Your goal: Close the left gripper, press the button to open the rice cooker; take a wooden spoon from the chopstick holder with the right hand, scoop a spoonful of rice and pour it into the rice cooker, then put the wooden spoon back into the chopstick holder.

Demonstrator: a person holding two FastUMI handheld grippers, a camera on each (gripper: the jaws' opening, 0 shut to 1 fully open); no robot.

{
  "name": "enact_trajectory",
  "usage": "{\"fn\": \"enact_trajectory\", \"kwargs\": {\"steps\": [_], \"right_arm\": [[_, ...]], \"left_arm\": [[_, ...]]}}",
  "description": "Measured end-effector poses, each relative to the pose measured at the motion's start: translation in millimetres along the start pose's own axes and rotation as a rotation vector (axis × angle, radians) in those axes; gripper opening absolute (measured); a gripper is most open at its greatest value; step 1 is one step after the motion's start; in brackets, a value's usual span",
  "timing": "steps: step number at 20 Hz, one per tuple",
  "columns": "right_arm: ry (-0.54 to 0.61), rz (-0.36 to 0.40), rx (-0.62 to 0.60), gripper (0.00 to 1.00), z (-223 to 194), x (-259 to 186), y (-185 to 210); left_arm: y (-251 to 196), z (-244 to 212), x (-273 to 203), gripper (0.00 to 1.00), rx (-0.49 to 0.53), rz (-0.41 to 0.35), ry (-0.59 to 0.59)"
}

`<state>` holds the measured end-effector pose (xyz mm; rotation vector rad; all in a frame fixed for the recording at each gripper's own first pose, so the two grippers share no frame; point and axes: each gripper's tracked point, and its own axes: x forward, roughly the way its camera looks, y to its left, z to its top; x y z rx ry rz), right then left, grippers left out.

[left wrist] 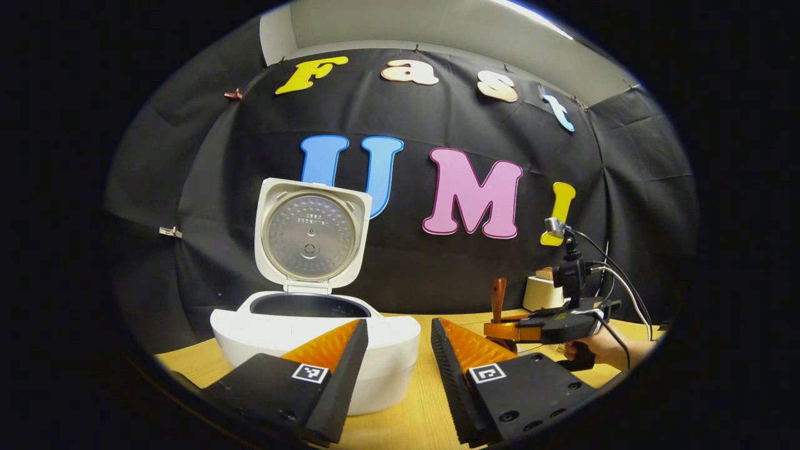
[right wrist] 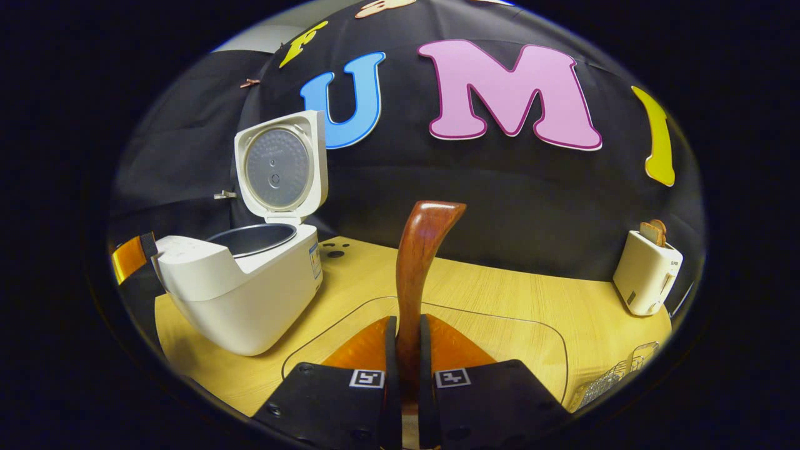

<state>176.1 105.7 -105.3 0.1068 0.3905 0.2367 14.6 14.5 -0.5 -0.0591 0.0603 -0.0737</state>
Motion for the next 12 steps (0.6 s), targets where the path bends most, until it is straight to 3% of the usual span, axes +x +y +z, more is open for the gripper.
{"fn": "enact_trajectory", "kwargs": {"steps": [7, 12], "right_arm": [[-0.010, 0.038, 0.216, 0.14, -1.9, 1.0, 18.9], [-0.041, 0.004, 0.448, 0.14, -4.0, -1.7, -4.5]], "left_arm": [[5.4, -0.2, -3.7, 0.67, -0.016, 0.006, -0.005], [6.3, 3.5, -7.4, 0.67, -0.009, 0.012, -0.008]]}}
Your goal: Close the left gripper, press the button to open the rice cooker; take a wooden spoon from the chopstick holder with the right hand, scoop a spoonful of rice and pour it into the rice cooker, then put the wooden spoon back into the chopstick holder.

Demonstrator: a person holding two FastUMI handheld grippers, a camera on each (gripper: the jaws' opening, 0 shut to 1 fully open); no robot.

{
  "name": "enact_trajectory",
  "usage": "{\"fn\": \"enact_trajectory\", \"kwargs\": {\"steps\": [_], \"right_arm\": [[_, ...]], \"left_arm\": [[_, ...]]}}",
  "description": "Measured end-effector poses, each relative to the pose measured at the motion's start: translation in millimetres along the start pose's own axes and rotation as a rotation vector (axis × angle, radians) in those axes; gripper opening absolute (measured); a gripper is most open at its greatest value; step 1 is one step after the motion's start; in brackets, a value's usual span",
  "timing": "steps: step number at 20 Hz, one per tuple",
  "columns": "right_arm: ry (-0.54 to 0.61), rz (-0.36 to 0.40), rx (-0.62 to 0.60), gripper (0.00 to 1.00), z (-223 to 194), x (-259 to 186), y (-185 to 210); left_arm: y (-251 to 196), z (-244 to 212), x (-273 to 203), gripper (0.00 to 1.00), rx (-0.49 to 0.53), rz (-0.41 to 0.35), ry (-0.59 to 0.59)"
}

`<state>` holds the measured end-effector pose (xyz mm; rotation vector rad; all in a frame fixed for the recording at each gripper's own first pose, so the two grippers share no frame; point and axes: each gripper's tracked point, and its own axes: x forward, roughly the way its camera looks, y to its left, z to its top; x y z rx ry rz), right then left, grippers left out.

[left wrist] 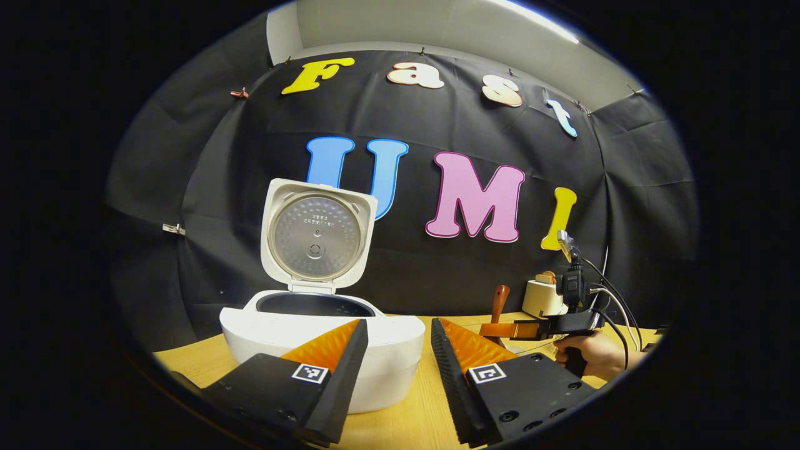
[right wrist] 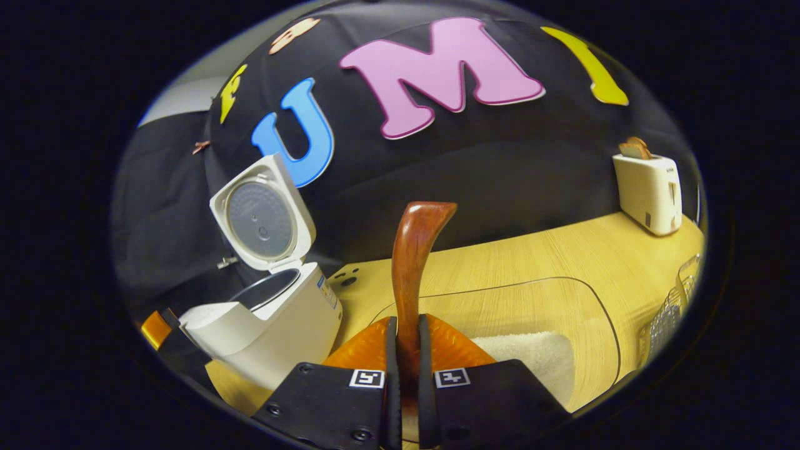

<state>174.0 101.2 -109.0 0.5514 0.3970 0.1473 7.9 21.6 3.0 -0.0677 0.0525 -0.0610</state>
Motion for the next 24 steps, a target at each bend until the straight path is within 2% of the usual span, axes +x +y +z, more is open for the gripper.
{"fn": "enact_trajectory", "kwargs": {"steps": [4, 13, 19, 21, 24], "right_arm": [[-0.075, -0.021, 0.122, 0.14, 22.1, -8.0, -14.6], [-0.206, -0.003, 0.178, 0.14, 93.4, -15.6, 5.2], [-0.263, 0.078, 0.300, 0.14, 132.7, -9.6, 54.4], [-0.268, 0.111, 0.355, 0.14, 140.0, 1.1, 75.2], [-0.261, 0.165, 0.372, 0.14, 141.4, 23.2, 117.9]], "left_arm": [[-1.8, 4.0, -1.7, 0.67, 0.009, 0.000, -0.003], [-2.0, 10.4, -9.0, 0.67, 0.012, 0.008, -0.013], [9.5, 12.7, -18.7, 0.67, 0.004, 0.026, -0.018], [16.3, 15.3, -23.5, 0.67, 0.002, 0.038, -0.021], [33.5, 20.2, -33.6, 0.67, 0.008, 0.071, -0.028]]}}
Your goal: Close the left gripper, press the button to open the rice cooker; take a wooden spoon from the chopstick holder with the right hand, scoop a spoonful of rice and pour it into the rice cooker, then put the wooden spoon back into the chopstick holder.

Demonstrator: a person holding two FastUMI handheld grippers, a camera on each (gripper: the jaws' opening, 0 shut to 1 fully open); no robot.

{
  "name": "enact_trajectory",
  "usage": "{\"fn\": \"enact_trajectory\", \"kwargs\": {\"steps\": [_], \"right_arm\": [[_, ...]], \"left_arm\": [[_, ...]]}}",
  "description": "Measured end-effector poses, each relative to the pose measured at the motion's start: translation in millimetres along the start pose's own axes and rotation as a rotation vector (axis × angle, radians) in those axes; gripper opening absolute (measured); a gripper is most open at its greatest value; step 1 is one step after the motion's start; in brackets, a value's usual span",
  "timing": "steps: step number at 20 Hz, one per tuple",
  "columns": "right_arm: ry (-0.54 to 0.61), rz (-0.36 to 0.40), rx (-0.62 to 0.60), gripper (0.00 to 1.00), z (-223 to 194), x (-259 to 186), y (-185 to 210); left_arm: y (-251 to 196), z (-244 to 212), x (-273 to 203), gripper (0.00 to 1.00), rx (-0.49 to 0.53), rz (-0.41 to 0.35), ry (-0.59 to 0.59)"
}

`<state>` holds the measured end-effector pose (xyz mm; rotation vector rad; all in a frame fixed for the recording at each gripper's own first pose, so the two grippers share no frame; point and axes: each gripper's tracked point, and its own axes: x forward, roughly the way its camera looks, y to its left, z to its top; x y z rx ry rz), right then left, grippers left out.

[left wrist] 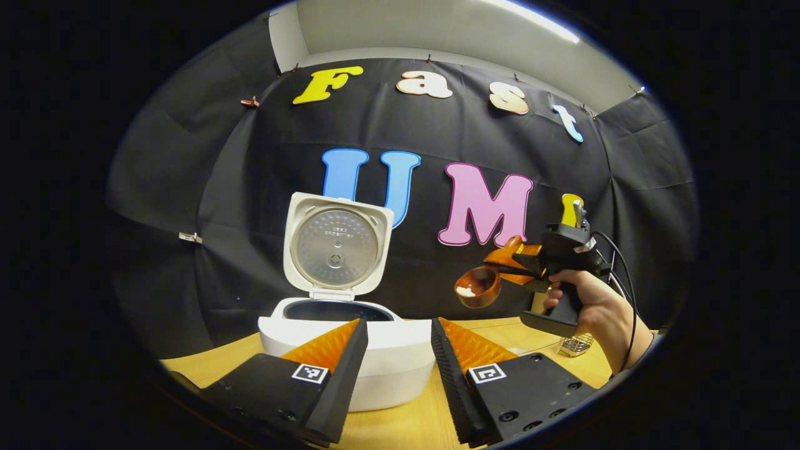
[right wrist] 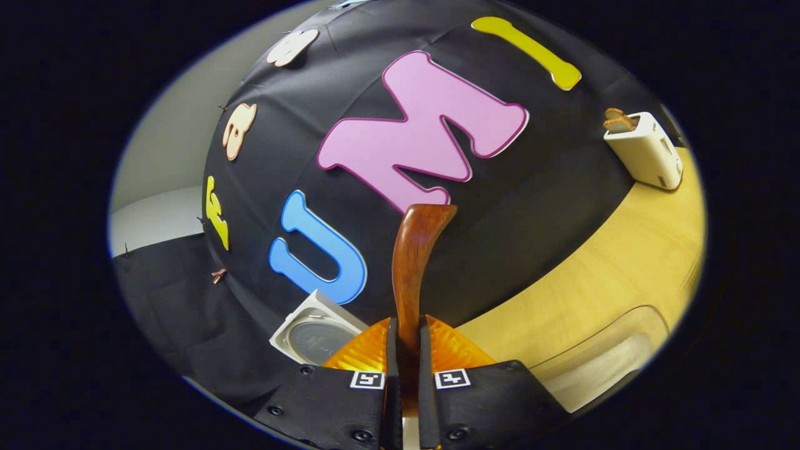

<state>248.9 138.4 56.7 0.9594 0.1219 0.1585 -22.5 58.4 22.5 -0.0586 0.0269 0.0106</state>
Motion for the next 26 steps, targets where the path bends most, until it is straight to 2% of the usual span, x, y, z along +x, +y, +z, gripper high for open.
{"fn": "enact_trajectory", "kwargs": {"steps": [6, 13, 19, 26], "right_arm": [[0.089, 0.082, 0.010, 0.14, -69.2, 51.8, 67.6], [0.108, 0.074, -0.125, 0.14, -105.5, 89.1, 91.2], [0.117, 0.078, -0.335, 0.14, -119.2, 103.6, 98.4], [0.134, 0.129, -0.648, 0.13, -140.9, 111.1, 118.9]], "left_arm": [[37.0, 2.5, -18.8, 0.67, -0.011, 0.078, 0.000], [62.1, 2.4, -31.5, 0.67, -0.012, 0.133, 0.004], [67.7, -1.4, -30.3, 0.67, -0.031, 0.140, 0.009], [72.5, -3.6, -28.4, 0.67, -0.045, 0.147, 0.008]]}}
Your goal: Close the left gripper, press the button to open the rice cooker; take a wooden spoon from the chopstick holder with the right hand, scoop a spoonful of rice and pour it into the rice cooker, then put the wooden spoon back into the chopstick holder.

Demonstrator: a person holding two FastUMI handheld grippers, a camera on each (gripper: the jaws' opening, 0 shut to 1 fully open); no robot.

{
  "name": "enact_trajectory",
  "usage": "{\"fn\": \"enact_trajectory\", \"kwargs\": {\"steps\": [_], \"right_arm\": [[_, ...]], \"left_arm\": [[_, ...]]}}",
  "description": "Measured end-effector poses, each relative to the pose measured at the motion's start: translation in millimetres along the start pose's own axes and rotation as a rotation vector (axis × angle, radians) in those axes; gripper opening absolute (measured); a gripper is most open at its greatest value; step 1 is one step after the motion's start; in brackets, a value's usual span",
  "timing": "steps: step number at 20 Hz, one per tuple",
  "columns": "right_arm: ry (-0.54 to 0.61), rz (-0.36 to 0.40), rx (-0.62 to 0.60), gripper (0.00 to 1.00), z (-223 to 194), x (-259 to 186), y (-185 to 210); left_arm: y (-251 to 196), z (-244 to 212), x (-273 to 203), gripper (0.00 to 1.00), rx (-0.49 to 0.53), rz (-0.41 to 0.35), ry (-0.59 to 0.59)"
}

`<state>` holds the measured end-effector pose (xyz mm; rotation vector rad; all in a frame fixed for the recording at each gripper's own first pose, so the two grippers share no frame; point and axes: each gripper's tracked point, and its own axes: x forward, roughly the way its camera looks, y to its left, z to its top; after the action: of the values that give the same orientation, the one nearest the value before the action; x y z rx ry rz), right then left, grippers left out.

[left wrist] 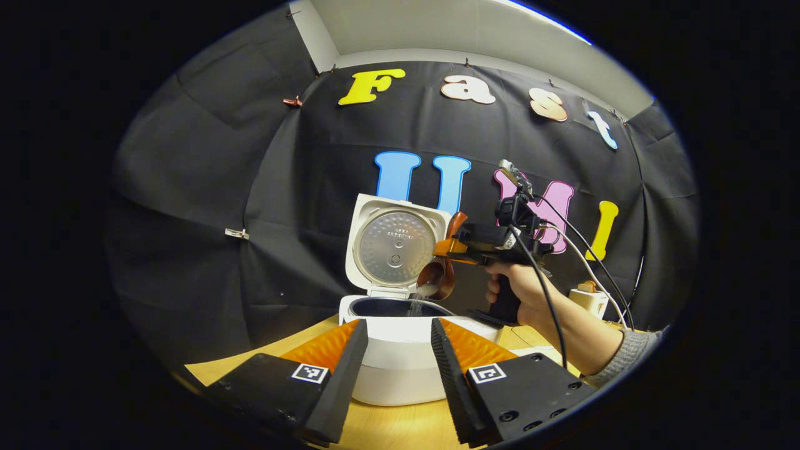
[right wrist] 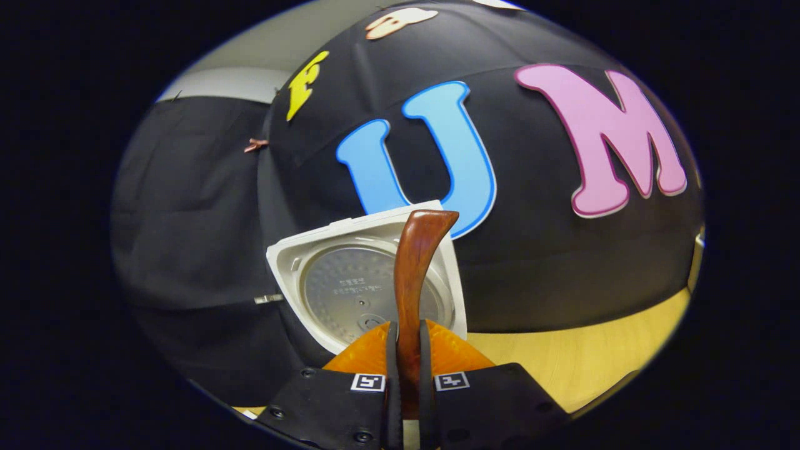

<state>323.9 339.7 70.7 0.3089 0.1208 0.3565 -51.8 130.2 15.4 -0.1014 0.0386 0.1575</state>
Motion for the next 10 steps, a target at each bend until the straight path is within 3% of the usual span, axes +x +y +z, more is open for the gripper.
{"fn": "enact_trajectory", "kwargs": {"steps": [10], "right_arm": [[-0.042, 0.128, -0.365, 0.13, -4.2, -8.3, 51.2]], "left_arm": [[5.8, -2.4, -2.0, 0.67, -0.005, 0.011, -0.006]]}}
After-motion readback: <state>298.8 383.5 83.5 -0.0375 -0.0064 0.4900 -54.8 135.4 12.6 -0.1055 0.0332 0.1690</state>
